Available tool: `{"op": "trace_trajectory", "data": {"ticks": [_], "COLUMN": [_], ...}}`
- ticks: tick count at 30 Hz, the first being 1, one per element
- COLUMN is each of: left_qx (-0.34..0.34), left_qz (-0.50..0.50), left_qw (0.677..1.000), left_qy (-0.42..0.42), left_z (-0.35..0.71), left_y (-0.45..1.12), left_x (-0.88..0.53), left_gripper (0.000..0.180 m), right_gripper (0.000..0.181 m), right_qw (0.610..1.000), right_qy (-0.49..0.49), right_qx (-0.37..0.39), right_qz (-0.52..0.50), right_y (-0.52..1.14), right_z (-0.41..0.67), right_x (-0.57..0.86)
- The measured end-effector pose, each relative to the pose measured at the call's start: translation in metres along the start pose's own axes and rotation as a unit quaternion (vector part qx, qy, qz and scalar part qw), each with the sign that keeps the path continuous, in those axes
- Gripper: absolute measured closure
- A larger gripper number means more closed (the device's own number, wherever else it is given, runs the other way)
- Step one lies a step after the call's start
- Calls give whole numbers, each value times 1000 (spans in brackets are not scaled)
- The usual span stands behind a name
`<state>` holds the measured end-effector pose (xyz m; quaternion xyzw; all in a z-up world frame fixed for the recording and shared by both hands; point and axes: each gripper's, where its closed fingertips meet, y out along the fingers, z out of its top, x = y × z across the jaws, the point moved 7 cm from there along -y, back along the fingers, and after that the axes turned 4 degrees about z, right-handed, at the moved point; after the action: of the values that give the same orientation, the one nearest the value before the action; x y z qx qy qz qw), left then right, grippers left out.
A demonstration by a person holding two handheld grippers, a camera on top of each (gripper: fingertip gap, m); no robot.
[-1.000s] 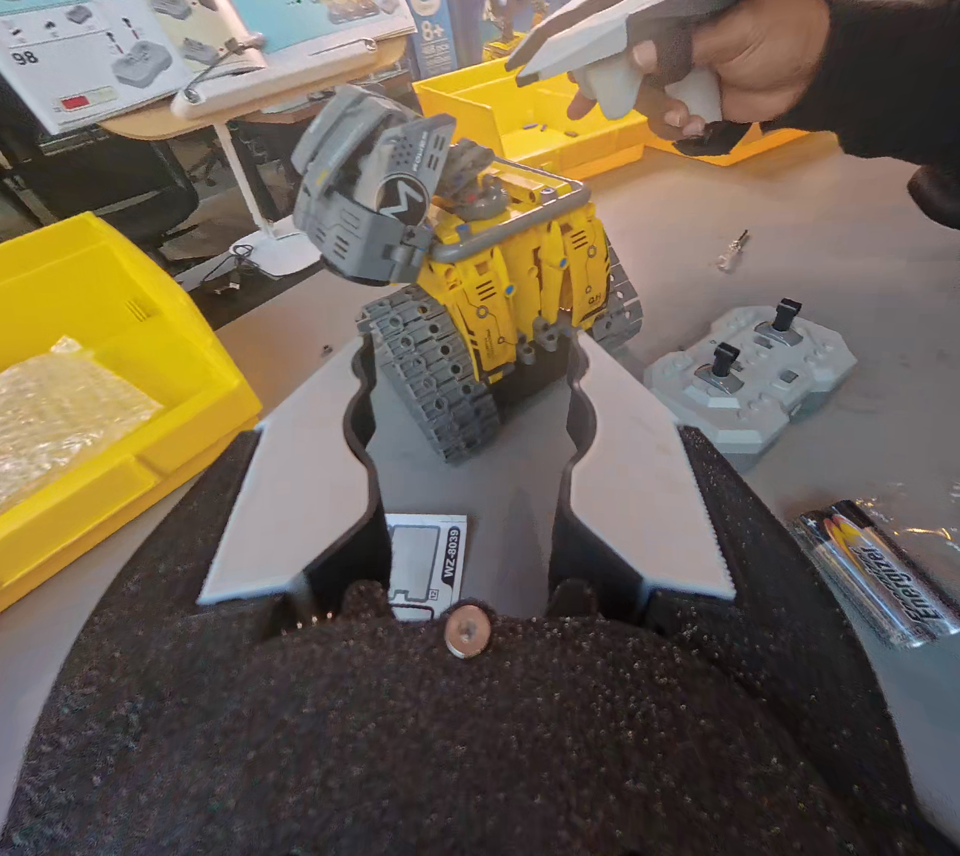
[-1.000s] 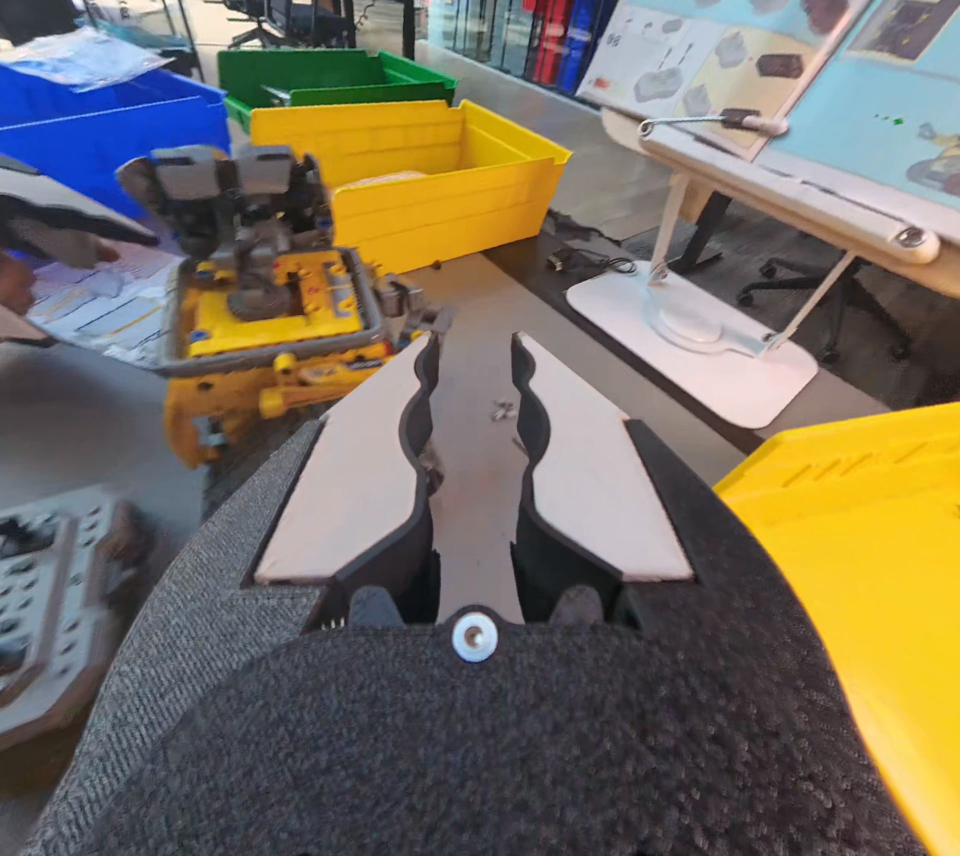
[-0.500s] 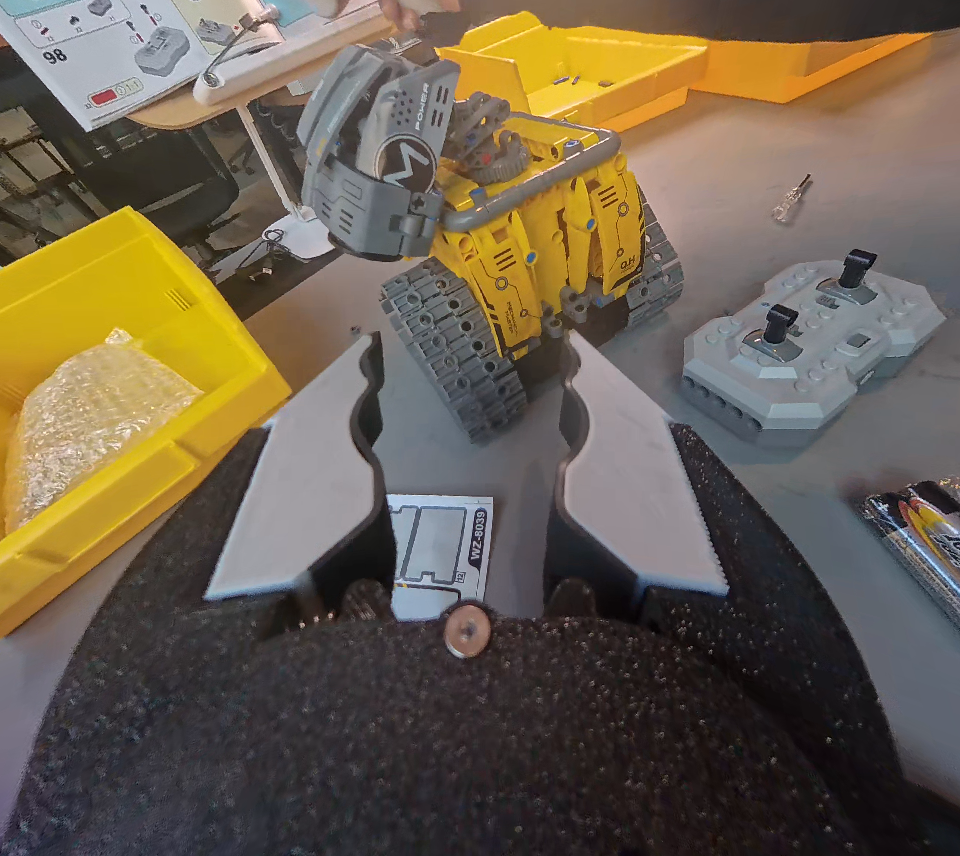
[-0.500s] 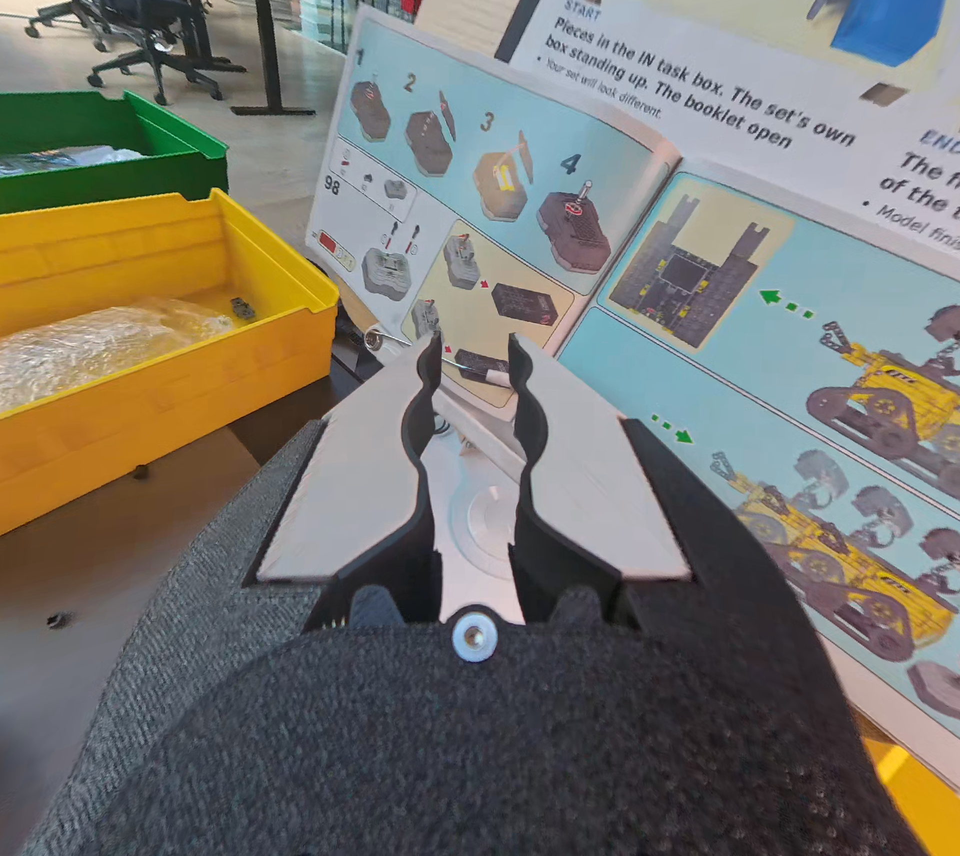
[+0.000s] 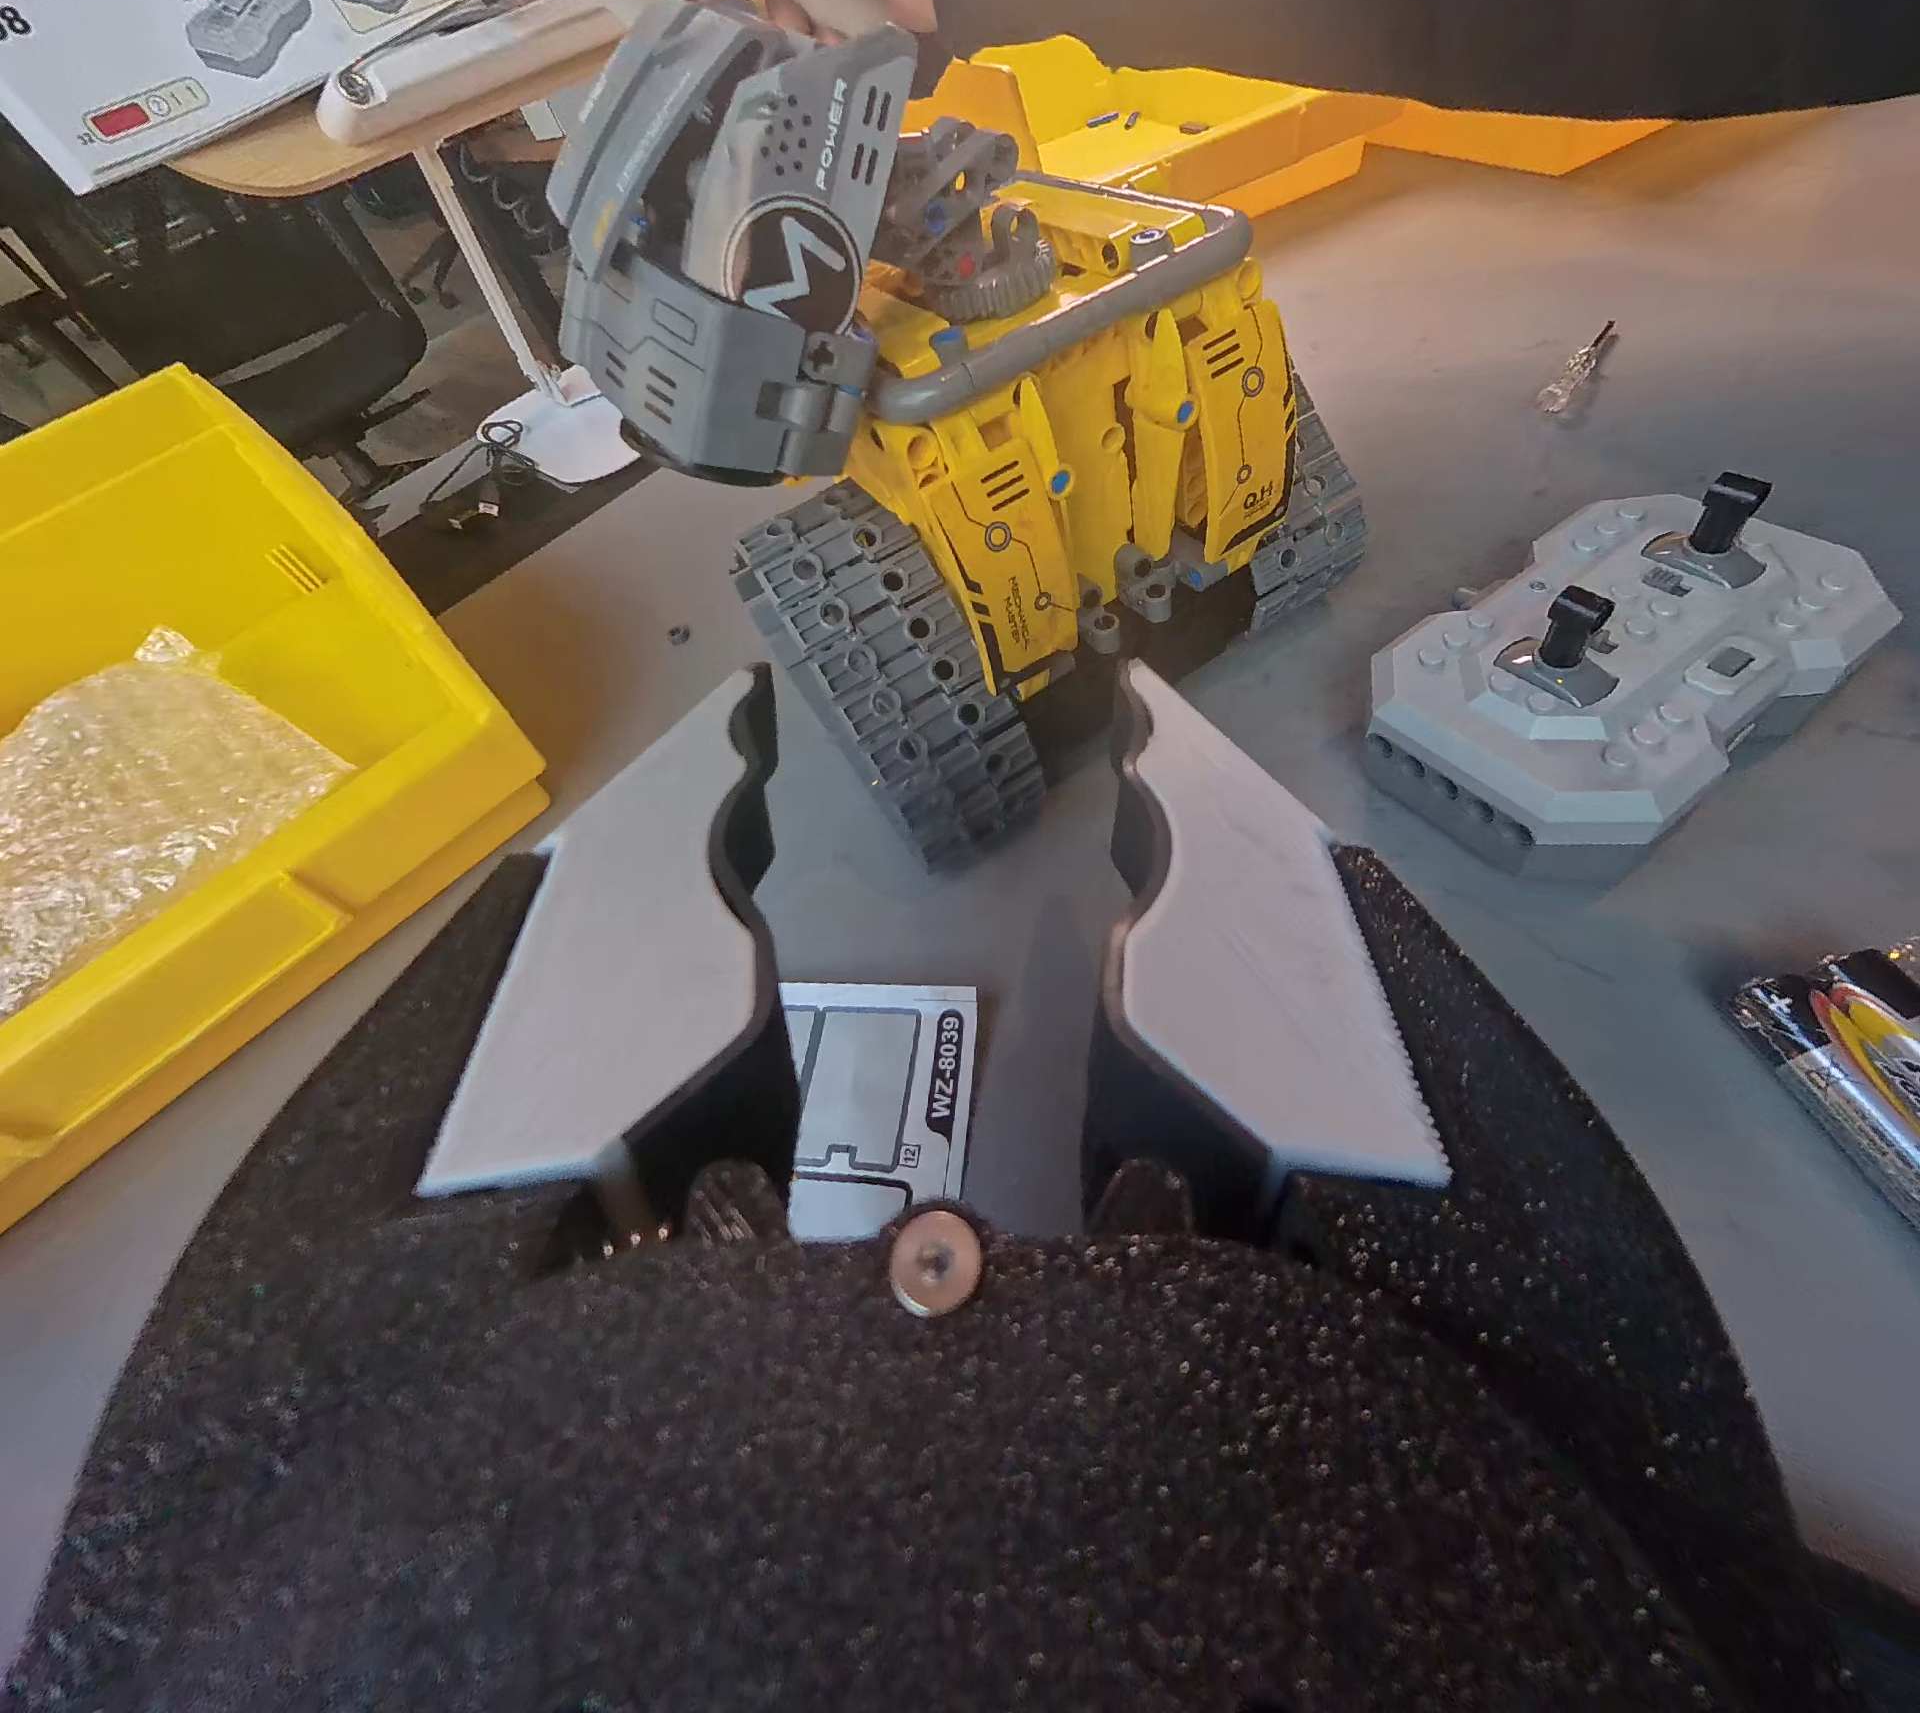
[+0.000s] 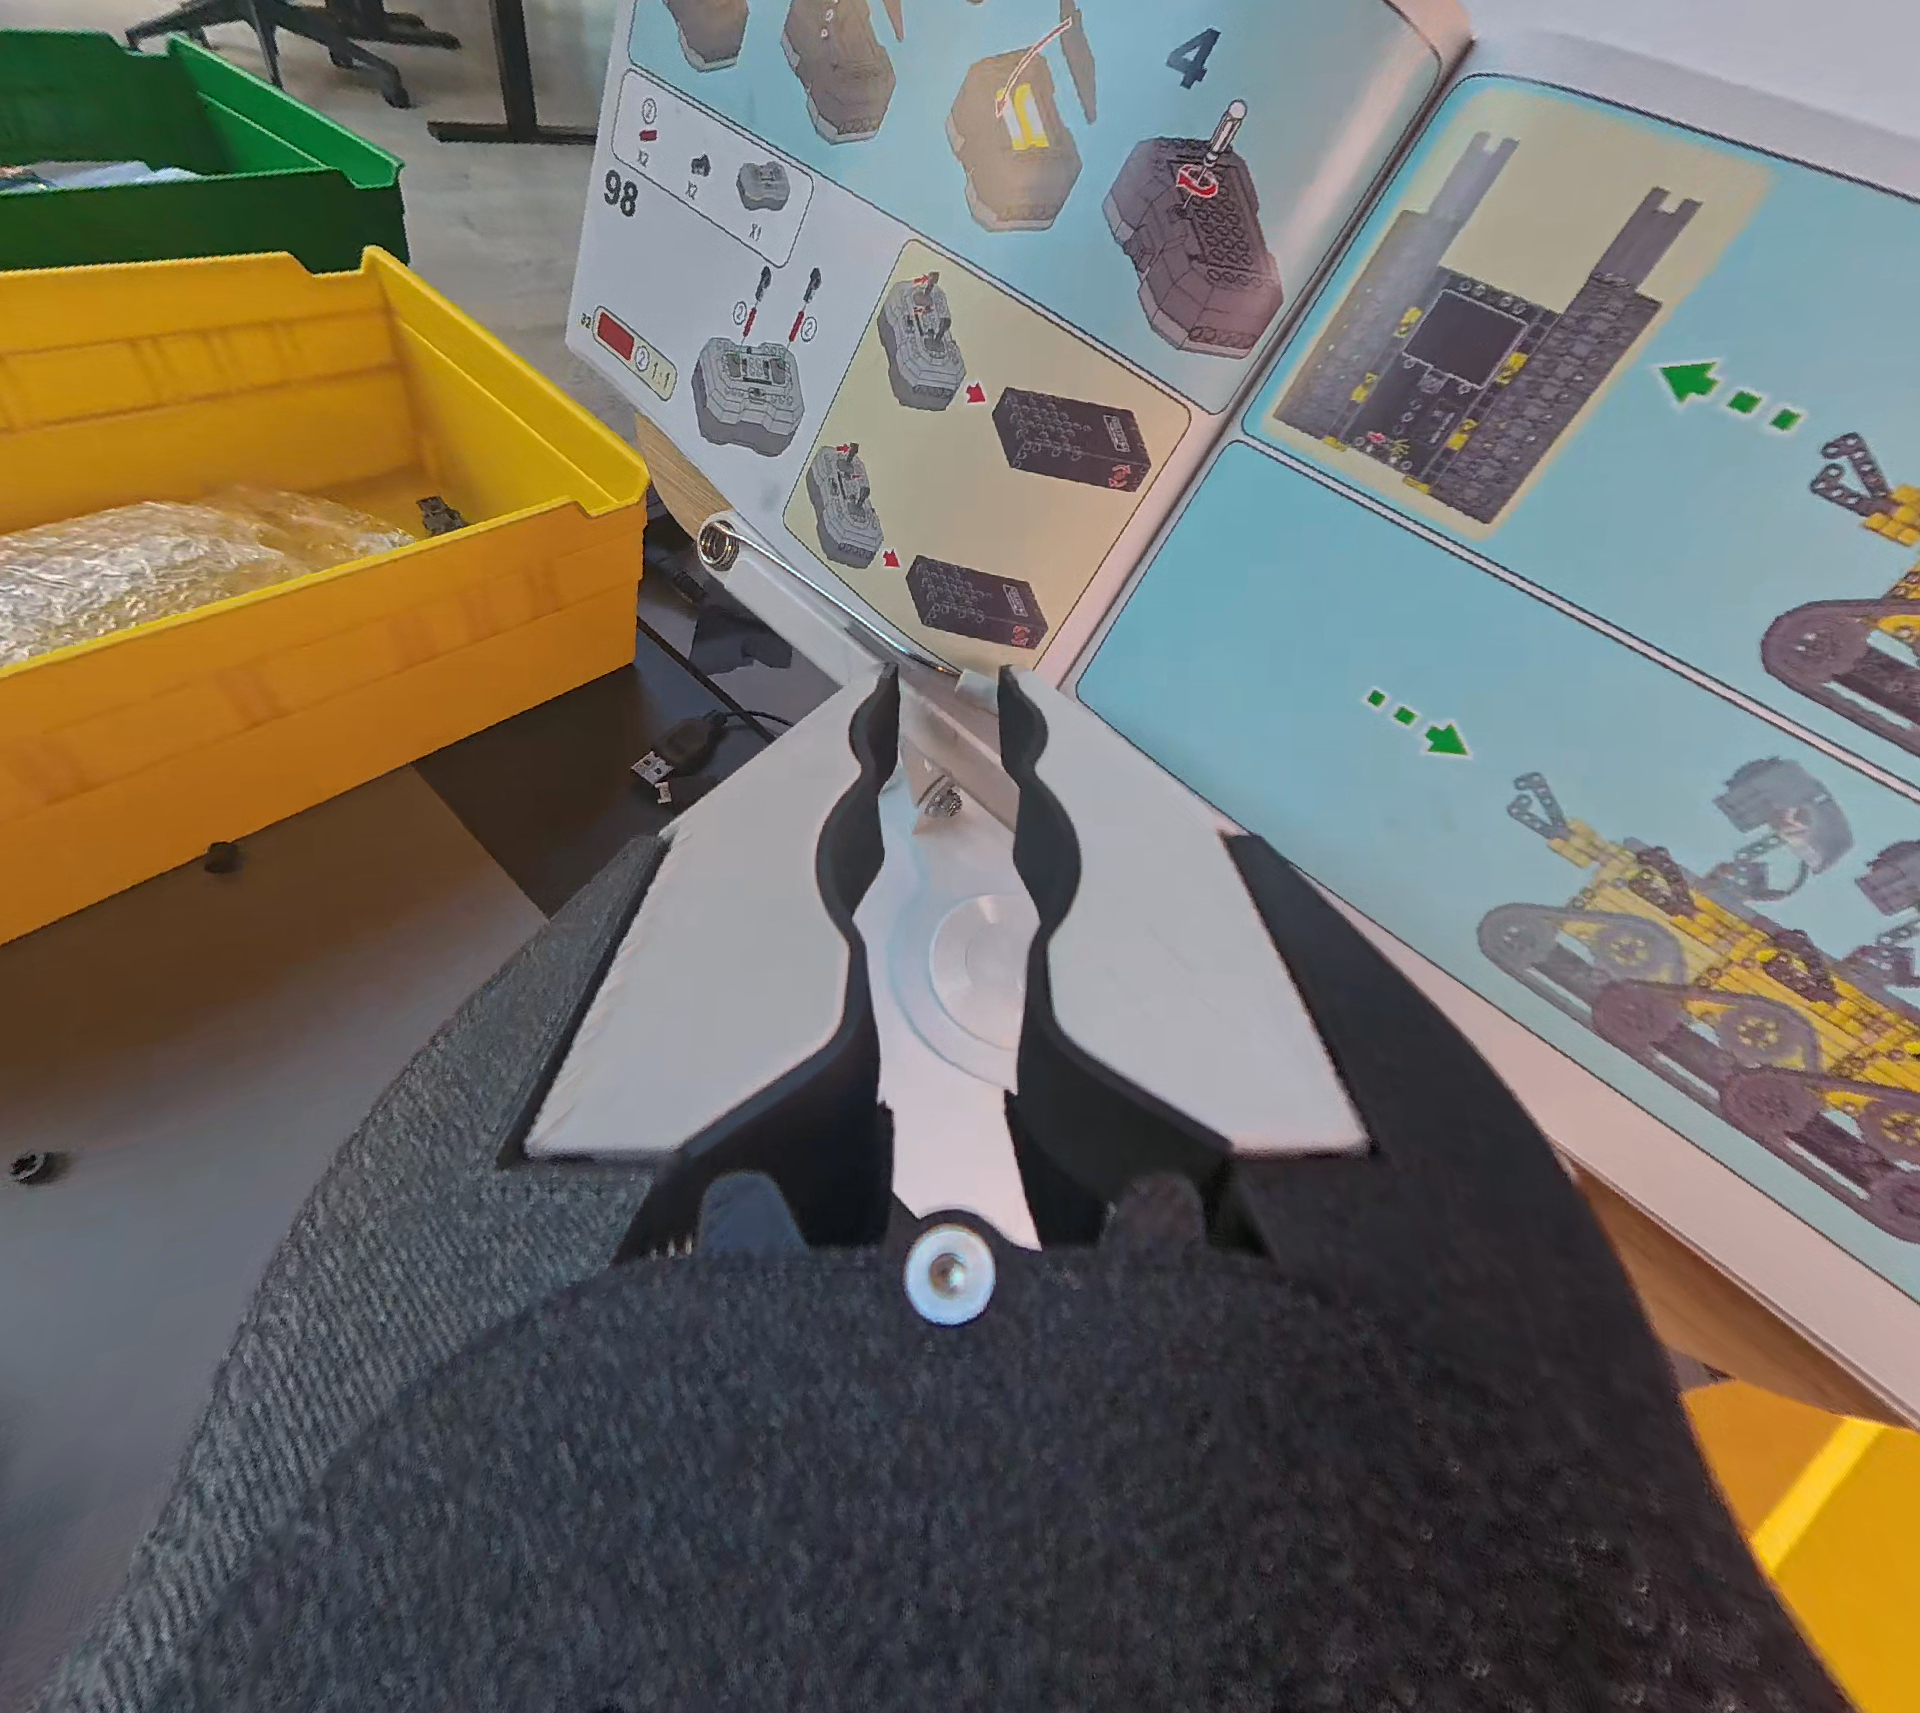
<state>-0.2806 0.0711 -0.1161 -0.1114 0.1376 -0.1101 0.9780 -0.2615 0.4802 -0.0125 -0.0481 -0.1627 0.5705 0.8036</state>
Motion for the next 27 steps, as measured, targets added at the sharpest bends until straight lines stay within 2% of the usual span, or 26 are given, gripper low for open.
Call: {"op": "trace_trajectory", "data": {"ticks": [6, 10, 14, 18, 20, 24, 27], "left_qx": [-1, -2, -2, -5, -5, -3, -4], "left_qz": [3, 3, 4, 3, 3, 3, 3], "left_qw": [1000, 1000, 1000, 1000, 1000, 1000, 1000], "left_qy": [-3, -3, -4, -4, -3, -3, -4], "left_z": [-1, -1, -1, -1, -2, -1, -2], "left_y": [1, 1, 1, 2, 2, 1, 2], "left_x": [-2, -2, -2, -2, -2, -2, -3], "left_gripper": [117, 117, 118, 118, 118, 118, 118], "right_gripper": [155, 147, 146, 143, 151, 149, 157], "right_qw": [1000, 995, 987, 983, 978, 972, 971], "right_qy": [-17, -83, -108, -94, -107, -104, -102], "right_qx": [1, -35, -66, -117, -124, -145, -145], "right_qz": [-14, -54, -95, -108, -131, -153, -159], "right_y": [-13, -21, -33, -46, -53, -60, -60], "right_z": [-10, -20, -18, -11, -8, -16, -19], "right_x": [0, 4, 12, 25, 39, 66, 75]}}
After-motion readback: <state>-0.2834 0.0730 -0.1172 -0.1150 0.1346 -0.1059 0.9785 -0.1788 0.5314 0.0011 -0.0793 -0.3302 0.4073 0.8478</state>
